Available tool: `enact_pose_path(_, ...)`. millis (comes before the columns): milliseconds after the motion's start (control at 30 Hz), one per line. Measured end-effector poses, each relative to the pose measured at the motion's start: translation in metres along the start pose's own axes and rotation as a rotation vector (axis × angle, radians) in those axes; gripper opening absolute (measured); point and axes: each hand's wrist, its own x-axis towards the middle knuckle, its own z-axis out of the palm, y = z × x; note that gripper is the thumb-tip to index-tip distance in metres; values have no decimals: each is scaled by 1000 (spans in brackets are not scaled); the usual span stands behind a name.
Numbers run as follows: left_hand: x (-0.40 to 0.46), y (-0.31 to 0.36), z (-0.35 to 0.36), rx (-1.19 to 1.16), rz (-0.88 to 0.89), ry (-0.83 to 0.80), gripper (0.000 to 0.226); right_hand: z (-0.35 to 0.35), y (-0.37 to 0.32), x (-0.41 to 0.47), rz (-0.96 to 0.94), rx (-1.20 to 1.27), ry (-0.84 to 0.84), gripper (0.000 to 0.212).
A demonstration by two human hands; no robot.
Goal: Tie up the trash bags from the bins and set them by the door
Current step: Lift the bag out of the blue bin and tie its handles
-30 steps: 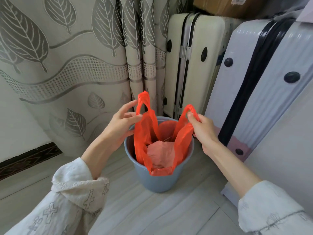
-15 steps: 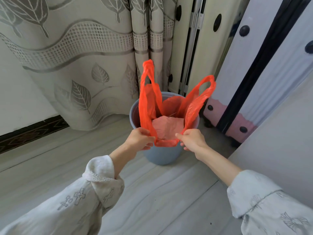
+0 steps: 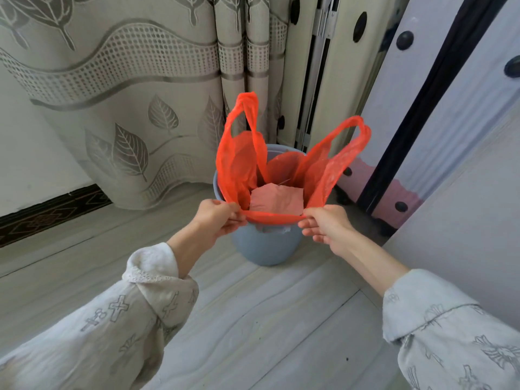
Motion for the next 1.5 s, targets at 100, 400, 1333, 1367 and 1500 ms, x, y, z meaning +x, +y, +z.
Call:
enact_pose_path(100, 4, 19, -2, 13, 93, 73, 21, 0, -16, 7, -161, -16, 137, 21)
enact_pose_path(400, 39, 33, 3, 267, 260, 233, 101, 0, -20, 33, -245, -89, 276, 84)
enact_pose_path(1333, 155, 48, 44, -424, 288, 47, 27, 23, -69, 148, -275, 522, 46, 37)
enact_pose_path(1367, 155, 48, 43, -438, 289, 26, 31, 23, -72, 147, -291, 489, 37, 38)
enact_pose_path(1500, 143, 66, 52, -523, 300, -21, 33, 17, -89, 131, -501, 217, -92, 16)
